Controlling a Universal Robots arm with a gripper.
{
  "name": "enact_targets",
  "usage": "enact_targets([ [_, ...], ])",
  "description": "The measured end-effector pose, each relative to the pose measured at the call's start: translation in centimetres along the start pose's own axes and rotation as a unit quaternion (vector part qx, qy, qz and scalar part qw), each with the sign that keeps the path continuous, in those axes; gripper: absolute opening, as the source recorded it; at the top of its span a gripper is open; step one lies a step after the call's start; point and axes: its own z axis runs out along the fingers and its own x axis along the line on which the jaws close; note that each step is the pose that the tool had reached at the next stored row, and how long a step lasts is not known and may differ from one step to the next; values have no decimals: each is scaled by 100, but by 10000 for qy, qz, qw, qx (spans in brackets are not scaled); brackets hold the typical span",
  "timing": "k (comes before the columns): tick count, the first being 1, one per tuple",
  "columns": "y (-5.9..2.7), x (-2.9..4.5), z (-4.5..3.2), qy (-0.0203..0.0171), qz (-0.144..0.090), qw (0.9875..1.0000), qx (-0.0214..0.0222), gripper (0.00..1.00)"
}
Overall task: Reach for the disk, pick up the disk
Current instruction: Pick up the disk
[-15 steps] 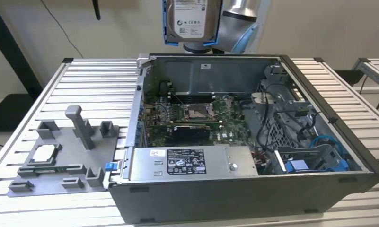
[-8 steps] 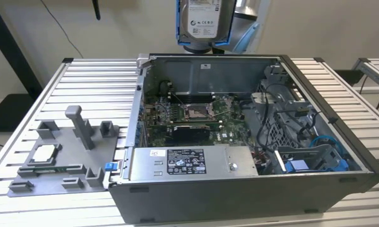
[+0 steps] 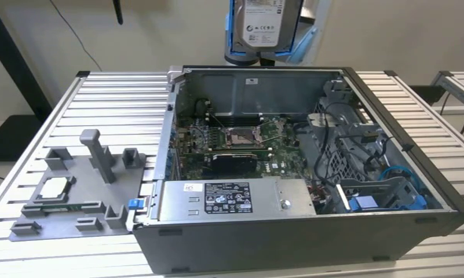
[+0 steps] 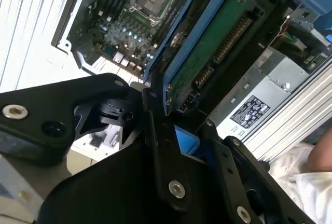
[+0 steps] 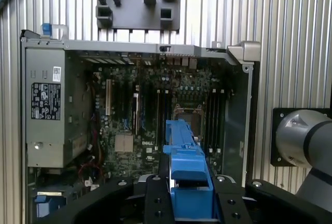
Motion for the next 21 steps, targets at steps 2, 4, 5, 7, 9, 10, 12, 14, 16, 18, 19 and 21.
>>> enact_targets([
  [2, -70, 0, -1, 0, 1, 10000, 0, 0],
  [4, -151, 1, -2, 1, 0, 10000, 0, 0],
  [5, -193, 1, -2, 0, 1, 10000, 0, 0],
  [7, -278, 2, -3, 0, 0, 10000, -1, 0],
  [9, -369, 3, -3, 0, 1, 10000, -2, 0],
  [10, -417, 4, -3, 0, 0, 10000, -2, 0],
  [12, -505, 4, -4, 0, 0, 10000, -3, 0],
  [14, -592, 4, -5, 0, 1, 10000, -4, 0],
  [16, -680, 4, -5, 0, 1, 10000, -4, 0],
  [18, -761, 5, -6, 0, 0, 10000, -5, 0],
  [19, -801, 6, -6, 0, 1, 10000, -5, 0],
  [21, -881, 6, -6, 0, 1, 10000, -5, 0],
])
